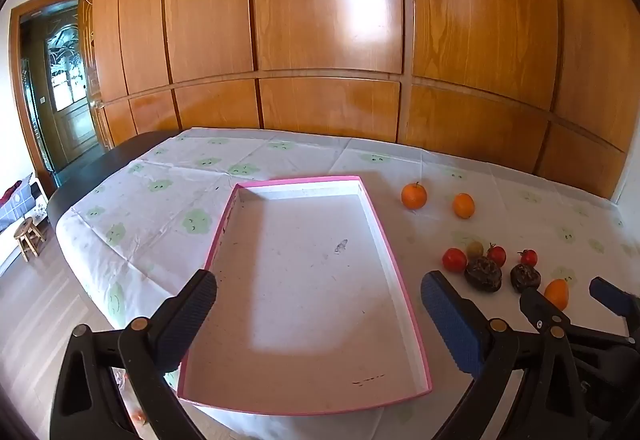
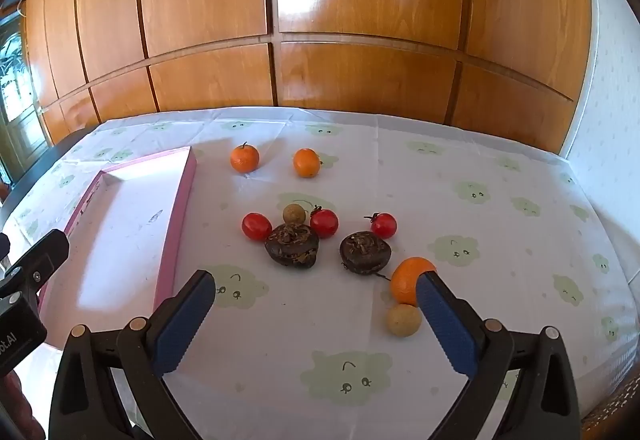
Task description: Organize fruits
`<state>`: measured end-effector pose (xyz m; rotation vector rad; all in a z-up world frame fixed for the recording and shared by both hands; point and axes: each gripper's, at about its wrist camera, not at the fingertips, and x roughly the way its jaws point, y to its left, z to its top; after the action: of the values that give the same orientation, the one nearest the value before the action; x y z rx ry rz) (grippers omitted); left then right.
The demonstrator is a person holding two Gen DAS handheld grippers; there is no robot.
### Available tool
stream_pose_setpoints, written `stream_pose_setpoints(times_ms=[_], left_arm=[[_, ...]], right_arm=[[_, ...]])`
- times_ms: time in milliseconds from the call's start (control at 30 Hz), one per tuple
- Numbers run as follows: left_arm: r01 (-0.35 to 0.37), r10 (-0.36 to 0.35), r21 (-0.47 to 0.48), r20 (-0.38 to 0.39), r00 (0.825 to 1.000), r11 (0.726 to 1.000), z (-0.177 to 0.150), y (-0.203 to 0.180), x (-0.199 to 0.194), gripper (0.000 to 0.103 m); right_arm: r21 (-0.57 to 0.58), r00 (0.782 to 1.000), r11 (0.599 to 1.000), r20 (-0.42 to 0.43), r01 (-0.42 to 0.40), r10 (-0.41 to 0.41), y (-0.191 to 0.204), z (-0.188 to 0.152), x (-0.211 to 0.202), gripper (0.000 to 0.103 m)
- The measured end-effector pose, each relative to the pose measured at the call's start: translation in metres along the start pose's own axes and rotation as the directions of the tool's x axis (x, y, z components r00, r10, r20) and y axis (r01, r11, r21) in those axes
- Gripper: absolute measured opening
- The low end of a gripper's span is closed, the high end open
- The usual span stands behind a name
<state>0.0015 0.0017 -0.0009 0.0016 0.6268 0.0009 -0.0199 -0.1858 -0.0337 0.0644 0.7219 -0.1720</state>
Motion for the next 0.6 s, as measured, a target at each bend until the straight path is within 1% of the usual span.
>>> stream_pose_setpoints(times_ms=[33,167,267,300,600], left_arm=[[0.001,-0.001,-0.002,-0.005,1.000,1.000,0.0004,0.0009,0.0010,0.103],[-0.005,0.005,0.001,0.021,1.000,1.000,-0.0007,-0.0026,-0.0043,0.103],[-0.002,0.002,0.000,0.008,1.000,1.000,0.0013,-0.0031,-0.0042,0.103],[0.001,-0.001,-0.002,0.007,1.000,1.000,0.0001,-0.0002,-0.0031,0.103],[0.004,-0.004,-0.029,-0.004,1.000,1.000,-0.0009,0.0033,-0.0038,0.103]], right_arm=[[0.001,1.000,1.000,-0.011,0.001,-0.001,0.0002,0.0004,0.0005,0.102],[0.002,1.000,1.000,-0.007,0.010,-0.010,-0.0004,0.0014,-0.0004,0.102],[-0.007,1.000,1.000,0.002,0.017,-0.017,0.0011,0.0028,-0.0022,0.102],[-0.009,1.000,1.000,0.003,0.009,-0.009,0.0081,0.0021,-0.0056,0.102],[-0.025,1.000,1.000,0.021,-0.006,0.006,0.0062,0.0035,-0.0090,0.102]])
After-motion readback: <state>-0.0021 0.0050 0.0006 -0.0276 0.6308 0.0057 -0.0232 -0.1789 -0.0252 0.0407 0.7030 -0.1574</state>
